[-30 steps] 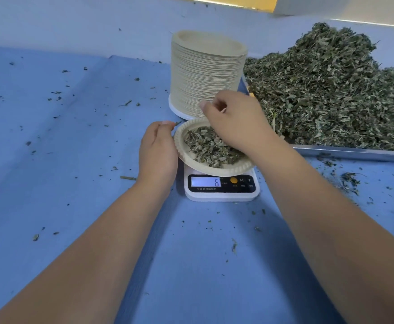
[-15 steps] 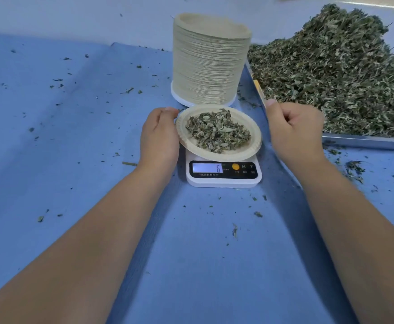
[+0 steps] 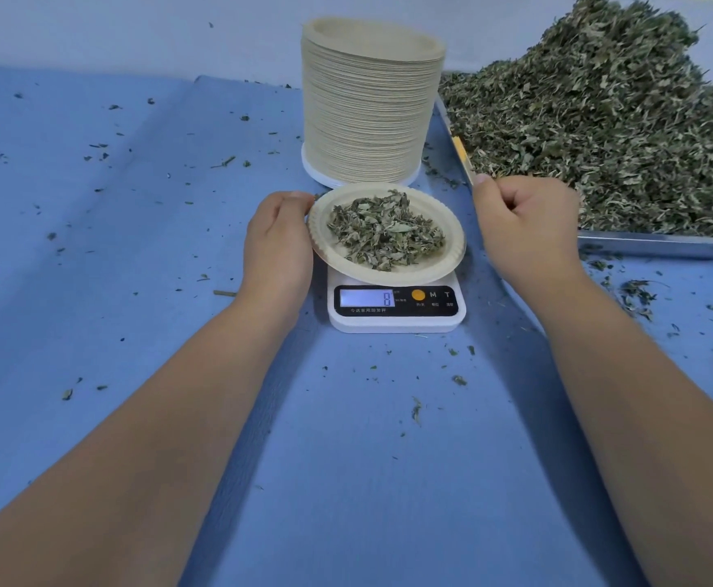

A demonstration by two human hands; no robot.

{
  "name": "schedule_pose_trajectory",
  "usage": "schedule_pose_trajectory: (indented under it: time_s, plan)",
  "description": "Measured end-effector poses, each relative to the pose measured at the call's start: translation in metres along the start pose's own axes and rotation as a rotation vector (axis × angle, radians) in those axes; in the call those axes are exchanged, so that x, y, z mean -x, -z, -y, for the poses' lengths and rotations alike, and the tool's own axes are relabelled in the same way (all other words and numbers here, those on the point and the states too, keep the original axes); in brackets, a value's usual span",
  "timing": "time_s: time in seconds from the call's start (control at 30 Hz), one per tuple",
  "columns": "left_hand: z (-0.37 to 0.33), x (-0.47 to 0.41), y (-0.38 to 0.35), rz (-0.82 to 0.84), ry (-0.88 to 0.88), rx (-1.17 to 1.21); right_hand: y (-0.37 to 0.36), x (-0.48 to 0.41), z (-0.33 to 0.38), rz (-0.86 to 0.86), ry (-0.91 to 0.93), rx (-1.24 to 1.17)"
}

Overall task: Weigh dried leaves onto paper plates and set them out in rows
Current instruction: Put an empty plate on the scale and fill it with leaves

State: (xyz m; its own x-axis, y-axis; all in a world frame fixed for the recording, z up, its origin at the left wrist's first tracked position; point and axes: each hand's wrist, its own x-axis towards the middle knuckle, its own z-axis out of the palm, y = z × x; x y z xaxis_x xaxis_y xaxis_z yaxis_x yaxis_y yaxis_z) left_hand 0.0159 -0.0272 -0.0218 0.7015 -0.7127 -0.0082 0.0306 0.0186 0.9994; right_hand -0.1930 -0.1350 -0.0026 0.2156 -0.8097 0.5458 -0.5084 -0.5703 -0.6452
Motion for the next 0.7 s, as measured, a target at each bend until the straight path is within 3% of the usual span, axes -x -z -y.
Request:
schedule_pose_trajectory:
  time_s: [0.2, 0.3, 0.4, 0.5, 0.6, 0.7]
  plan:
    - [0.001, -0.001, -0.001, 0.001, -0.007, 0.004, 0.003, -0.003, 0.003, 0.058, -0.005, 0.111]
    - [0.003, -0.002, -0.002, 0.001, -0.017, -0.008, 0.005, -0.010, 0.031, 0.267, 0.089, 0.092]
    - [0.003, -0.002, -0.003, 0.004, -0.021, 0.001, 0.000, -0.030, 0.063, 0.539, 0.206, 0.261]
    - [0.003, -0.002, -0.004, 0.006, -0.012, 0.020, -0.014, -0.046, 0.086, 0.709, 0.191, 0.447]
    - [0.002, 0.000, -0.003, -0.001, -0.009, 0.015, -0.027, -0.050, 0.093, 0.739, 0.183, 0.518]
    - [0.001, -0.001, -0.002, -0.011, 0.005, 0.021, -0.027, -0.048, 0.088, 0.659, 0.169, 0.469]
